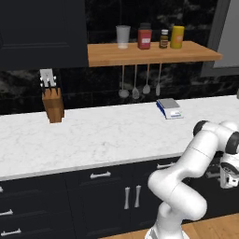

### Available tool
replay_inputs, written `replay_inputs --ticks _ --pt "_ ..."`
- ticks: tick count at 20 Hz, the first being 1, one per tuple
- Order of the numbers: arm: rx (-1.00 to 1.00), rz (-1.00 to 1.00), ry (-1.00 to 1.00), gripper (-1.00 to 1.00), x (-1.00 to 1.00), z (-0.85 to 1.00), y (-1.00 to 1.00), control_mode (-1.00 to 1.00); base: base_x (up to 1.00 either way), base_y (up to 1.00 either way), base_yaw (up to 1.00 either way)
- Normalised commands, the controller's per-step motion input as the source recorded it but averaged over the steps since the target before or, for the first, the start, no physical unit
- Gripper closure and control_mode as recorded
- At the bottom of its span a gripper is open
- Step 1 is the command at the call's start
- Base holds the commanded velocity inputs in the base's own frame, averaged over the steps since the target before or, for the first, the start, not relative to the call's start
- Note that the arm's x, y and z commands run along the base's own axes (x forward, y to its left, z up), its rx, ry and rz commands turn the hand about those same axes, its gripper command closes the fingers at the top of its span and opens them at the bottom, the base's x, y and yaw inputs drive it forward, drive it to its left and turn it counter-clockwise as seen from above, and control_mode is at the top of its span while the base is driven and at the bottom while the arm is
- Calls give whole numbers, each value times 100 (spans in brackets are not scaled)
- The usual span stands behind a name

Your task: Pick up the cup and bowl from the counter, place them in the dishwasher, and close the dishwasher door.

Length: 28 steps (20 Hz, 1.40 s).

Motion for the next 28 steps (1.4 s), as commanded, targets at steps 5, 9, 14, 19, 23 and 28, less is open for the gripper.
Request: replay_inputs --ticks 5,9,14,19,23,28 --pt "66 10 -32 -100 100 -23 -39 -100 0 0 0" --pt "75 12 -49 -100 100 -63 -62 -100 0 0 0" --pt "58 12 -79 -100 100 -58 -66 -100 0 0 0" --pt "27 7 -97 -100 100 -74 -19 -100 0 0 0" --pt "7 0 -87 -100 100 -99 0 -100 0 0 0" --pt "1 2 -74 -100 100 -100 -1 -100 0 0 0"
